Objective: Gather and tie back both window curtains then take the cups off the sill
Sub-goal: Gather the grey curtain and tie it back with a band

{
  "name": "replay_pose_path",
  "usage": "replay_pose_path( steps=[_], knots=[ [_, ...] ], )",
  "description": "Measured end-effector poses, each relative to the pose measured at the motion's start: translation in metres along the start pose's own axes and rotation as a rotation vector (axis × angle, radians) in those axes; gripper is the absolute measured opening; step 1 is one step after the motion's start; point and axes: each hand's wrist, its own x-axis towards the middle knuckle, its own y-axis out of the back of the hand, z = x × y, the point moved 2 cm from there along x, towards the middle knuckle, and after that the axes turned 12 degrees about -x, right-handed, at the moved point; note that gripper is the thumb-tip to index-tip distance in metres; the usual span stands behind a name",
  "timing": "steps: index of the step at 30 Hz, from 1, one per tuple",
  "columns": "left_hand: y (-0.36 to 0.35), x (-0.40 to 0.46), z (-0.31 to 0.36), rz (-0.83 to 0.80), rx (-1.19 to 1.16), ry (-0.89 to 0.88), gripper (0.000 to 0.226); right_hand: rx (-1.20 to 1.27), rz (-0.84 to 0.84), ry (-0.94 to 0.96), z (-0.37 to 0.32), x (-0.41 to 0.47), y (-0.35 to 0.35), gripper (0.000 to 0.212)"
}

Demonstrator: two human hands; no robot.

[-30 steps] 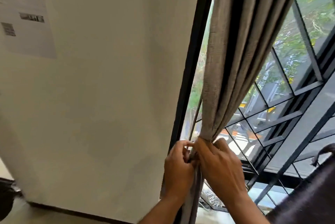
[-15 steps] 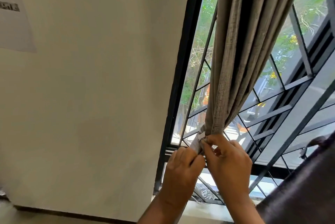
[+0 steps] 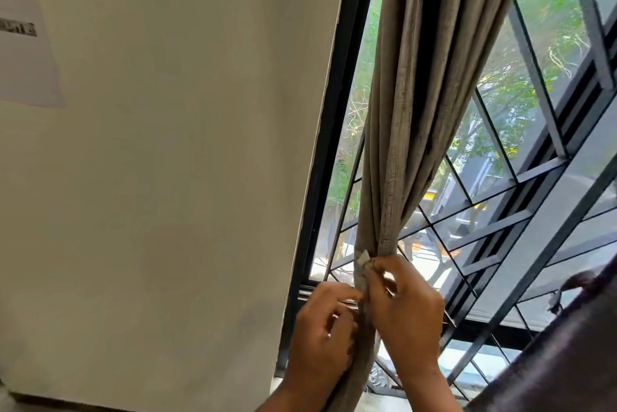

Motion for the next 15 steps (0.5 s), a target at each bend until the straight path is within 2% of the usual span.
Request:
replay_pose_path(
  steps=[3, 6, 10, 15],
  knots=[
    [0.01, 0.018, -0.002, -0.107, -0.051, 0.091, 0.038, 0.18, -0.066, -0.055, 0.005, 0.004, 0.003, 0.019],
    [0.016, 0.031, -0.007, -0.232, 0.154, 0.036, 0.054, 0.238, -0.096, -0.092, 0.011, 0.003, 0.002, 0.021],
    [0.014, 0.033, -0.005, -0.331, 0.318, -0.076, 0.038, 0.409, -0.13, -0.208, 0.014, 0.006, 0.003, 0.025],
    [0.005, 0.034, 0.005, -0.332, 0.395, -0.186, 0.035, 0.673, -0.19, -0.346, 0.03, 0.011, 0.002, 0.021]
  ],
)
